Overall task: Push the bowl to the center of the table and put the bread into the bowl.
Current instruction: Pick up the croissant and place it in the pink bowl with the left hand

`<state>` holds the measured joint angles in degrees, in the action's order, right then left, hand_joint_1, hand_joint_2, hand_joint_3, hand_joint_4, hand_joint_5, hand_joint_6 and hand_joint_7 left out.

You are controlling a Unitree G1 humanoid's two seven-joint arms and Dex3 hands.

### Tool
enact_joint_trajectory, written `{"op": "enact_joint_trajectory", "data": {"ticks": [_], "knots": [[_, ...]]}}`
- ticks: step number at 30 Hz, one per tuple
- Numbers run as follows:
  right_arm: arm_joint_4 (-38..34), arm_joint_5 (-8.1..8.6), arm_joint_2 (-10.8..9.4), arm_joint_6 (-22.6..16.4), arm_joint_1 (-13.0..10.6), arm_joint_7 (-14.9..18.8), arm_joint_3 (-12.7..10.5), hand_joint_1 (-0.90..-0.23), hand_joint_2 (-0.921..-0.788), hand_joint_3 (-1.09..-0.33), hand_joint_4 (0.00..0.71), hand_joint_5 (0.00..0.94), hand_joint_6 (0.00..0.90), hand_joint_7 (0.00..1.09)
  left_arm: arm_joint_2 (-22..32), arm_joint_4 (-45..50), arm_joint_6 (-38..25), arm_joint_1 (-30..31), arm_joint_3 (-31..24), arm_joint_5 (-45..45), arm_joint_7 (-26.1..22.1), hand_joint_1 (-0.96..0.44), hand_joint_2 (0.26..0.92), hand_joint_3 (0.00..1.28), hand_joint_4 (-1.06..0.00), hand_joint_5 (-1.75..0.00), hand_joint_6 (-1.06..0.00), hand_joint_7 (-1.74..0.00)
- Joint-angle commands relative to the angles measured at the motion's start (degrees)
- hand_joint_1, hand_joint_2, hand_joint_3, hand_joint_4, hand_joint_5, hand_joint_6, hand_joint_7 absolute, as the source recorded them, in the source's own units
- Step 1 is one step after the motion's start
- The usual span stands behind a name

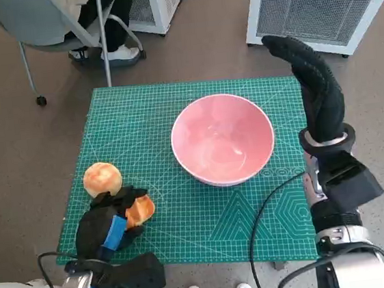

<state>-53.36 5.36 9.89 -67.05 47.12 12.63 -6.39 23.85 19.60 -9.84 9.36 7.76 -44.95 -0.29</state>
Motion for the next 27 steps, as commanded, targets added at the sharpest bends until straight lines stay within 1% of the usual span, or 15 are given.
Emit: {"op": "enact_joint_trajectory", "data": {"ticks": [1,6,12,16,22,27], "knots": [[-0.87,-0.17,-0.26,0.89,-0.60,0.33,-0.01,-0.572,-0.921,-0.758,0.352,0.000,0.189,0.35,-1.22,4.74,0.25,-4.12,-1.05,-0.53,0.30,0.00,0.896,0.00,-0.84,-1.10,-0.75,-0.92],[-0.92,0.19,-0.07,1.20,-0.47,0.61,-0.11,-0.573,-0.921,-0.758,0.351,0.000,0.189,0.35,-2.58,8.56,-0.93,-9.03,-1.41,-0.66,-1.45,0.00,0.887,0.00,-0.85,-1.09,-0.78,-0.89],[-0.89,0.58,0.01,1.33,-0.50,0.99,-0.16,-0.578,-0.921,-0.757,0.351,0.000,0.189,0.35,-4.37,10.43,-2.46,-18.48,-1.01,-1.63,-3.26,0.00,0.867,0.00,-0.89,-1.06,-0.84,-0.81],[-0.83,0.77,0.13,1.35,-0.58,1.36,-0.19,-0.580,-0.921,-0.757,0.351,0.000,0.190,0.35,-5.74,9.15,-2.30,-25.44,-0.35,-1.96,-3.11,0.00,0.866,0.00,-0.90,-1.05,-0.84,-0.81],[-0.55,1.28,0.48,1.43,-0.76,2.11,-0.29,-0.580,-0.921,-0.757,0.352,0.000,0.190,0.35,-8.06,4.42,-0.42,-35.08,2.54,-3.64,-1.19,0.00,0.878,0.01,-0.87,-1.05,-0.78,-0.91],[-0.19,1.08,0.99,1.39,-0.95,2.11,-0.36,-0.581,-0.921,-0.756,0.353,0.001,0.186,0.35,-9.12,-5.12,4.37,-42.46,5.13,-2.46,2.01,0.00,0.878,0.01,-0.87,-1.00,-0.77,-0.98]]}}
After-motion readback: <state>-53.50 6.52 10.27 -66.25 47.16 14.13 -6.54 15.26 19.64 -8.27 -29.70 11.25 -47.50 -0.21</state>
